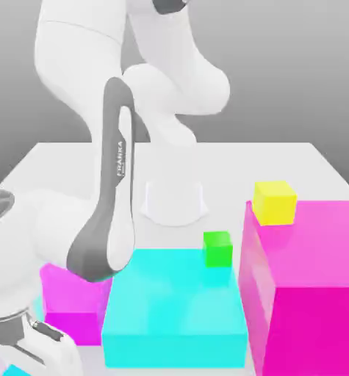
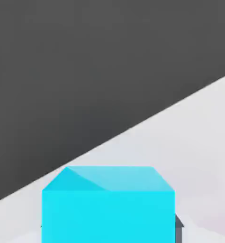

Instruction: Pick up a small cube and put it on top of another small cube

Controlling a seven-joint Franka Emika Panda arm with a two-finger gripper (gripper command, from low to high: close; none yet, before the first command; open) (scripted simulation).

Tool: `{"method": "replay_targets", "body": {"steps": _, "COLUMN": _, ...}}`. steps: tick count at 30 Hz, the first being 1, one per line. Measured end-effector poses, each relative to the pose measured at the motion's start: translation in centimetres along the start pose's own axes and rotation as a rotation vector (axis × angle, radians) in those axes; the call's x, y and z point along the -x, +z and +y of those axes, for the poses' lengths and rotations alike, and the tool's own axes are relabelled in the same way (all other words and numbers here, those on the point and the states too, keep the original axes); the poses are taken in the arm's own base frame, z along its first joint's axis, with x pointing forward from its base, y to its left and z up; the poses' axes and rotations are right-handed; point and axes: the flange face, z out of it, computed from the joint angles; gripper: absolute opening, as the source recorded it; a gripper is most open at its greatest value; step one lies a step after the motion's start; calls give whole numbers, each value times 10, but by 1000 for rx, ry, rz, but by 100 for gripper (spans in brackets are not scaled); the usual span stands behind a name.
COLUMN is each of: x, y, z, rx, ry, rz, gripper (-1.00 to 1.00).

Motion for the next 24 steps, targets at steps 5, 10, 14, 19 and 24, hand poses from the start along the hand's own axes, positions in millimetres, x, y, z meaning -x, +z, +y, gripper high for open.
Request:
{"method": "replay_targets", "body": {"steps": 5, "x": 10, "y": -65, "z": -5, "rx": -3, "ry": -14, "rz": -4, "gripper": -100}}
{"method": "replay_targets", "body": {"steps": 10, "x": 84, "y": -131, "z": -34, "rx": -19, "ry": -117, "rz": -24, "gripper": -100}}
{"method": "replay_targets", "body": {"steps": 14, "x": 160, "y": -179, "z": -47, "rx": -26, "ry": -228, "rz": -36, "gripper": -100}}
{"method": "replay_targets", "body": {"steps": 19, "x": 242, "y": -233, "z": -39, "rx": -26, "ry": -344, "rz": -42, "gripper": -100}}
{"method": "replay_targets", "body": {"steps": 24, "x": 315, "y": -277, "z": -10, "rx": -19, "ry": -448, "rz": -36, "gripper": -100}}
